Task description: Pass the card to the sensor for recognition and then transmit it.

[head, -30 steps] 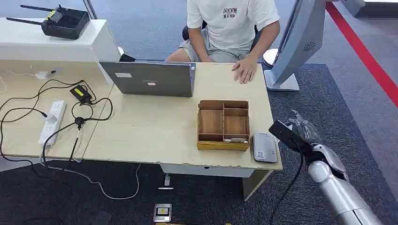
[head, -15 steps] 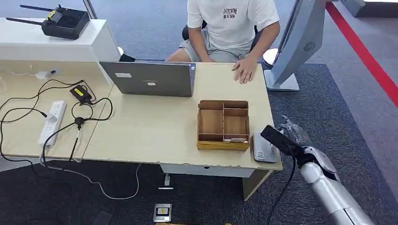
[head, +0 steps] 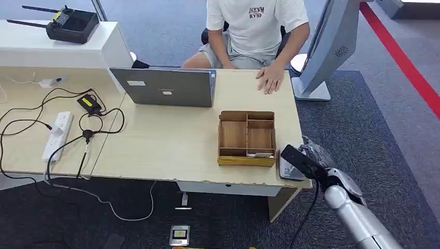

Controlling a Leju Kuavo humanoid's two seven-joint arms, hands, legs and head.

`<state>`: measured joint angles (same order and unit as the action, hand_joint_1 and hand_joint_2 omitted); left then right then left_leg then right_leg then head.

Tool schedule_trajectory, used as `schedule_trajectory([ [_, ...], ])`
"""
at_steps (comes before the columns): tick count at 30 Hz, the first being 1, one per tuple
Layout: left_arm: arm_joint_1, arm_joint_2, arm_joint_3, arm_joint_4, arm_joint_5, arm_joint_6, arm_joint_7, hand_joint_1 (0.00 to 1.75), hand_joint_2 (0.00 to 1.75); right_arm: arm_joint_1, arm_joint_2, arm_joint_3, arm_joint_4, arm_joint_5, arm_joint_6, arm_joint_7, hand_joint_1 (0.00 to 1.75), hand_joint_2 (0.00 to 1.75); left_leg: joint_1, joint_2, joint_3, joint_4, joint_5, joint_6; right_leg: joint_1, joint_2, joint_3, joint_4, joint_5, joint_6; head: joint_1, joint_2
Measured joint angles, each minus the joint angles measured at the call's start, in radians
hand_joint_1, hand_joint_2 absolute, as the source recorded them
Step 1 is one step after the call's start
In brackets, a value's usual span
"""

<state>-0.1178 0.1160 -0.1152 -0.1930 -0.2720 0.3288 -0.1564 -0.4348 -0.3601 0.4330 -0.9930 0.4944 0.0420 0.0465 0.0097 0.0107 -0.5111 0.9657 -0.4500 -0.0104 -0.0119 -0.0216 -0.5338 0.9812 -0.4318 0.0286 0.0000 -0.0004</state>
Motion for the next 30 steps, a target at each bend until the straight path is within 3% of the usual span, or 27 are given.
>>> schedule_trajectory([
  [16, -0.004, 0.0, -0.002, 0.0, -0.011, -0.005, 0.004, 0.0, 0.0, -0.001, -0.002, 0.015, -0.006, -0.049, -0.047, 0.002, 1.75, 1.75, 0.0, 0.0, 0.0, 0.0, 0.001, 0.0, 0.0, 0.0, 0.0, 0.0, 0.001, 0.0, 0.0, 0.0],
  [22, -0.006, 0.0, -0.002, 0.0, -0.01, -0.005, -0.006, 0.0, 0.0, -0.098, -0.046, -0.019, -0.061, -0.054, -0.03, 0.013, 1.75, 1.75, -0.001, 0.0, -0.002, 0.0, 0.003, 0.002, -0.001, 0.0, -0.002, 0.0, 0.003, 0.001, 0.0, 0.0],
  [30, -0.008, -0.001, -0.002, 0.0, -0.005, -0.005, -0.011, 0.0, 0.0, -0.261, -0.082, -0.047, -0.068, -0.023, -0.01, -0.045, 1.75, 1.75, -0.001, 0.0, -0.005, 0.0, 0.004, 0.001, -0.001, 0.0, -0.004, 0.0, 0.005, 0.001, 0.0, 0.0],
])
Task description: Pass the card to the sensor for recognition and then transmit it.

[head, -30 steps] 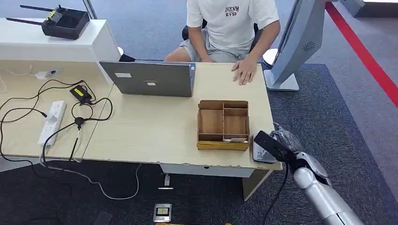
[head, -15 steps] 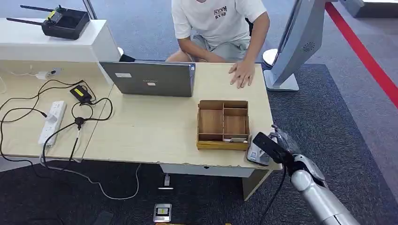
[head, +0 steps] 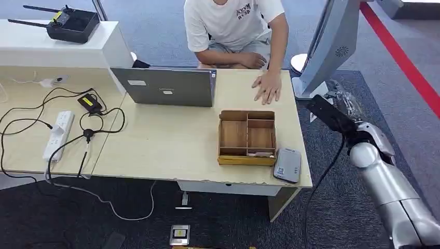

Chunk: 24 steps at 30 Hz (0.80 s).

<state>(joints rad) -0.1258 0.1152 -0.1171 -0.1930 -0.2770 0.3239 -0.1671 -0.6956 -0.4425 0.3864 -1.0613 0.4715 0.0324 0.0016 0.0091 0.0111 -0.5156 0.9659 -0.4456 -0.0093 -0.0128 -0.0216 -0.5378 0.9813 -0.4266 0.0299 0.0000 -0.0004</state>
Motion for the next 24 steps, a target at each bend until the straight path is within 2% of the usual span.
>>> schedule_trajectory([
  [7, -0.005, -0.002, 0.0, 0.0, -0.006, 0.0, 0.0, 0.0, 0.0, -0.144, 0.015, 0.008, 0.058, 0.068, 0.025, -0.068, 1.75, 1.75, 0.0, 0.0, -0.002, 0.0, 0.002, 0.0, 0.0, 0.0, -0.003, 0.0, 0.001, -0.001, 0.0, 0.0],
  [14, -0.032, -0.002, 0.0, 0.0, -0.028, -0.01, 0.015, 0.0, 0.0, -0.32, 0.085, 0.055, 0.242, 0.162, 0.032, -0.137, 1.75, 1.75, 0.001, 0.0, -0.008, 0.0, 0.005, 0.0, 0.001, 0.0, -0.007, 0.001, 0.004, -0.002, 0.0, 0.0],
  [20, -0.039, -0.002, -0.001, 0.0, -0.031, -0.01, 0.017, 0.0, 0.0, -0.455, 0.158, 0.105, 0.408, 0.229, 0.013, -0.136, 1.75, 1.75, 0.001, -0.001, -0.009, 0.0, 0.006, -0.001, 0.001, 0.0, -0.009, 0.001, 0.005, -0.002, 0.0, 0.0],
  [24, -0.04, -0.002, -0.002, 0.0, -0.033, -0.01, 0.021, 0.0, 0.0, -0.502, 0.192, 0.128, 0.484, 0.25, -0.003, -0.131, 1.75, 1.75, 0.001, -0.001, -0.009, 0.0, 0.006, -0.001, 0.002, 0.0, -0.009, 0.001, 0.005, -0.002, 0.0, 0.0],
])
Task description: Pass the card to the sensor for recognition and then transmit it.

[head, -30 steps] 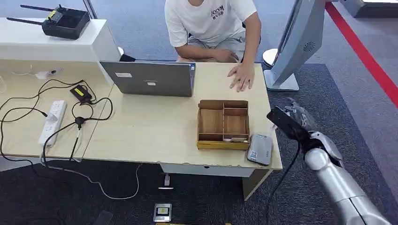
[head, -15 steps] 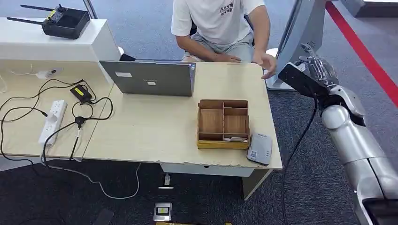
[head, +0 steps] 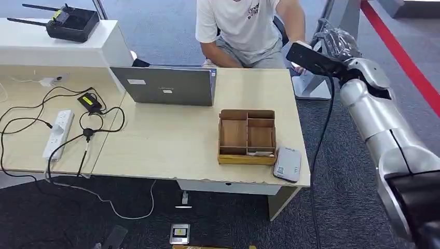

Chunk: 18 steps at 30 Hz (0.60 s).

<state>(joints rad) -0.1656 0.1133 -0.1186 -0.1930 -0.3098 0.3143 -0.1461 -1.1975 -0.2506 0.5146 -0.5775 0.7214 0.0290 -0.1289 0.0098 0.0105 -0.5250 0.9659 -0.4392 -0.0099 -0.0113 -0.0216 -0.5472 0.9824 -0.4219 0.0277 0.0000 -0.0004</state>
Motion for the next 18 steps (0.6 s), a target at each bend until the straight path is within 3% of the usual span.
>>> schedule_trajectory([
  [1, 0.0, 0.0, 0.0, 0.0, 0.0, 0.0, 0.001, 0.0, 0.0, -0.008, 0.008, 0.004, 0.018, 0.002, -0.004, 0.0, 1.75, 1.75, 0.0, 0.0, 0.0, 0.0, 0.0, 0.0, 0.0, 0.0, 0.0, 0.0, 0.0, 0.0, 0.0, 0.0],
  [2, 0.0, 0.0, 0.0, 0.0, 0.0, 0.001, 0.003, 0.0, 0.0, -0.014, 0.015, 0.006, 0.031, 0.002, -0.008, 0.0, 1.34, 1.75, 0.0, 0.0, 0.0, 0.0, 0.0, 0.0, 0.0, 0.0, 0.0, 0.0, 0.0, 0.0, 0.0, 0.0],
  [3, 0.0, 0.0, 0.0, 0.0, 0.002, 0.002, 0.003, 0.0, 0.0, -0.017, 0.02, 0.009, 0.042, 0.002, -0.01, 0.0, 1.34, 1.75, 0.0, 0.0, 0.0, 0.0, 0.0, 0.0, 0.0, 0.0, 0.0, 0.0, 0.0, 0.0, 0.0, 0.0],
  [4, 0.001, 0.0, 0.0, 0.0, 0.003, 0.003, 0.004, 0.0, 0.0, -0.019, 0.027, 0.012, 0.055, 0.002, -0.014, 0.0, 0.24, 1.75, 0.0, 0.0, 0.0, 0.0, 0.0, 0.0, 0.0, 0.0, 0.0, 0.0, 0.0, 0.0, 0.0, 0.0],
  [5, 0.002, 0.0, 0.0, 0.0, 0.003, 0.005, 0.006, 0.0, 0.0, -0.02, 0.032, 0.017, 0.066, 0.001, -0.02, 0.0, 0.0, 1.75, 0.0, 0.0, 0.0, 0.0, 0.0, 0.0, 0.0, 0.0, 0.0, 0.0, 0.0, 0.0, 0.0, 0.0],
  [11, 0.008, 0.0, 0.0, 0.0, 0.014, 0.016, 0.009, 0.0, 0.0, -0.018, 0.06, 0.032, 0.121, -0.011, -0.04, 0.014, 0.0, 1.75, 0.0, 0.0, 0.0, 0.0, 0.0, 0.0, 0.0, 0.0, 0.0, 0.0, 0.001, 0.001, 0.0, 0.0],
  [12, 0.009, 0.0, 0.0, 0.0, 0.016, 0.018, 0.009, 0.0, 0.0, -0.018, 0.063, 0.034, 0.128, -0.016, -0.04, 0.014, 0.0, 0.0, 0.0, 0.0, 0.0, 0.0, 0.0, 0.0, 0.0, 0.0, 0.0, 0.0, 0.001, 0.001, 0.0, 0.0],
  [18, 0.014, 0.0, 0.0, 0.0, 0.025, 0.023, 0.006, 0.0, 0.0, -0.017, 0.072, 0.036, 0.153, -0.106, -0.004, -0.011, 0.0, 0.0, 0.0, 0.0, 0.0, 0.0, 0.0, 0.0, 0.0, 0.0, 0.0, 0.0, 0.001, 0.0, 0.0, 0.0],
])
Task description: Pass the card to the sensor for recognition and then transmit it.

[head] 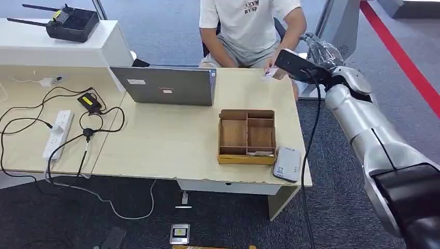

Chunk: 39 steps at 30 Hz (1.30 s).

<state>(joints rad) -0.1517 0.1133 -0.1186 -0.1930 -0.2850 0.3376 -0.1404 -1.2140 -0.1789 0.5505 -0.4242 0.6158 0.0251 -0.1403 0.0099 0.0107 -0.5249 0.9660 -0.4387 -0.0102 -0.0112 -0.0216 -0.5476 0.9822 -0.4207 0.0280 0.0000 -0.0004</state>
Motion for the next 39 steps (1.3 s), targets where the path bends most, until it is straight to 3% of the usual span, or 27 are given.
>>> schedule_trajectory([
  [1, 0.001, 0.0, 0.0, 0.0, 0.003, 0.001, -0.001, 0.0, 0.0, 0.0, 0.002, -0.005, 0.002, -0.024, 0.015, -0.007, 0.0, 0.0, 0.0, 0.0, 0.0, 0.0, 0.0, 0.0, 0.0, 0.0, 0.0, 0.0, 0.0, 0.0, 0.0, 0.0],
  [2, 0.003, 0.0, 0.0, 0.0, 0.005, 0.001, -0.003, 0.0, 0.0, 0.0, 0.002, -0.013, 0.003, -0.057, 0.046, -0.013, 0.0, 1.75, 0.0, 0.0, 0.0, 0.0, 0.0, 0.0, 0.0, 0.0, 0.0, 0.0, 0.0, 0.0, 0.0, 0.0],
  [9, 0.022, 0.0, 0.0, 0.0, 0.019, 0.0, -0.015, 0.0, 0.0, 0.039, -0.004, -0.07, -0.035, -0.267, 0.265, -0.023, 0.0, 1.75, 0.0, 0.0, 0.0, 0.0, 0.0, 0.0, 0.0, 0.0, 0.0, 0.0, 0.0, 0.0, 0.0, 0.0],
  [15, 0.038, 0.003, 0.002, 0.0, 0.032, 0.001, -0.027, 0.0, 0.0, 0.147, -0.051, -0.099, -0.176, -0.448, 0.377, 0.046, 0.0, 1.75, 0.0, 0.0, 0.0, 0.0, 0.0, 0.0, 0.0, 0.0, 0.0, -0.001, 0.0, 0.0, 0.0, 0.0],
  [21, 0.041, 0.003, 0.006, 0.0, 0.041, 0.007, -0.02, 0.0, 0.0, 0.295, -0.1, -0.117, -0.362, -0.558, 0.391, 0.122, 0.0, 1.75, 0.0, 0.0, 0.0, 0.0, 0.0, 0.0, 0.0, 0.0, 0.0, -0.001, 0.0, 0.0, 0.0, 0.0],
  [30, 0.041, 0.003, 0.007, 0.0, 0.036, 0.007, -0.019, 0.0, 0.0, 0.507, -0.151, -0.137, -0.605, -0.626, 0.359, 0.228, 0.0, 1.75, 0.001, 0.0, 0.0, 0.0, 0.0, 0.0, 0.001, 0.0, 0.0, -0.001, 0.0, 0.0, 0.0, 0.0],
  [39, 0.041, 0.003, 0.006, 0.0, 0.026, 0.007, -0.011, 0.0, 0.0, 0.668, -0.176, -0.163, -0.753, -0.607, 0.352, 0.257, 0.0, 1.75, 0.001, 0.0, 0.0, 0.0, 0.0, 0.0, 0.0, 0.0, -0.001, -0.001, 0.0, 0.0, 0.0, 0.0],
])
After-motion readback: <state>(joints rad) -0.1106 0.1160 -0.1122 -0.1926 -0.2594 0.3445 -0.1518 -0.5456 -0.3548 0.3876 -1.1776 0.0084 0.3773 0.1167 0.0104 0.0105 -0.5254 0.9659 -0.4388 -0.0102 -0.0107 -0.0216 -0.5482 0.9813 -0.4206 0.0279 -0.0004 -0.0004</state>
